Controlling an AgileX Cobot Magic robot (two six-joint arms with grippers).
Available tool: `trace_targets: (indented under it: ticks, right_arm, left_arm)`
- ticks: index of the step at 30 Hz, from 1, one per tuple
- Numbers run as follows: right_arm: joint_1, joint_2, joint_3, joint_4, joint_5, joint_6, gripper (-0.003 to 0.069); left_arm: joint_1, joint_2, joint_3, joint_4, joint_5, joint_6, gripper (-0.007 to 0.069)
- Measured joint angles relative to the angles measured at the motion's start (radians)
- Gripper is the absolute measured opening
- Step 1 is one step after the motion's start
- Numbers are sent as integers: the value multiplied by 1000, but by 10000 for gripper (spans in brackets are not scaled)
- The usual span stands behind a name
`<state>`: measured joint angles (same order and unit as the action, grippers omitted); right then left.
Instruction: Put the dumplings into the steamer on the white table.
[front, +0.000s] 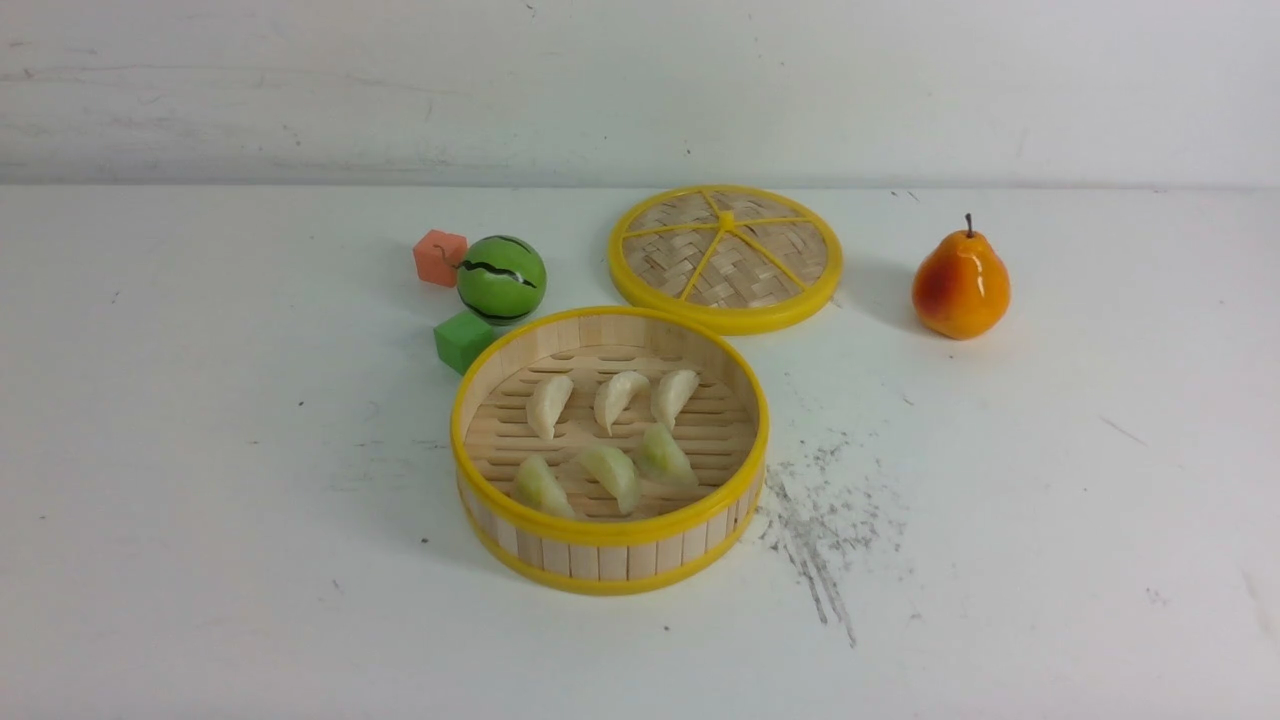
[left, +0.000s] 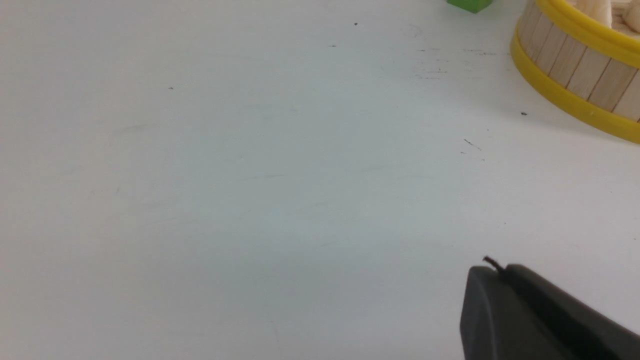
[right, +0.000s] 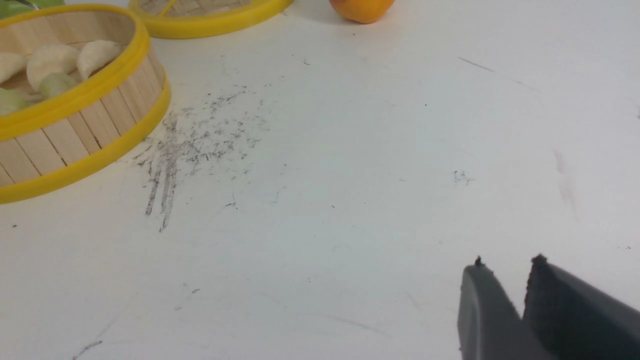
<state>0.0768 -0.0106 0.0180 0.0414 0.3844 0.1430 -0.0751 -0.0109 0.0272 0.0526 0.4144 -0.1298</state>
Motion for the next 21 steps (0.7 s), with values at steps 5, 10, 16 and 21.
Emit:
trace_targets:
  ticks: [5,10,16,21]
  right_arm:
    - [0,0,0,0,0,0,141]
    - [0,0,0,0,0,0,147]
    - [0,0,0,0,0,0,149]
    - [0,0,0,0,0,0,157]
  left_arm:
    - [0,0,0,0,0,0,4]
    - [0,0,0,0,0,0,5]
    - [0,0,0,0,0,0,6]
    - [0,0,0,0,0,0,11]
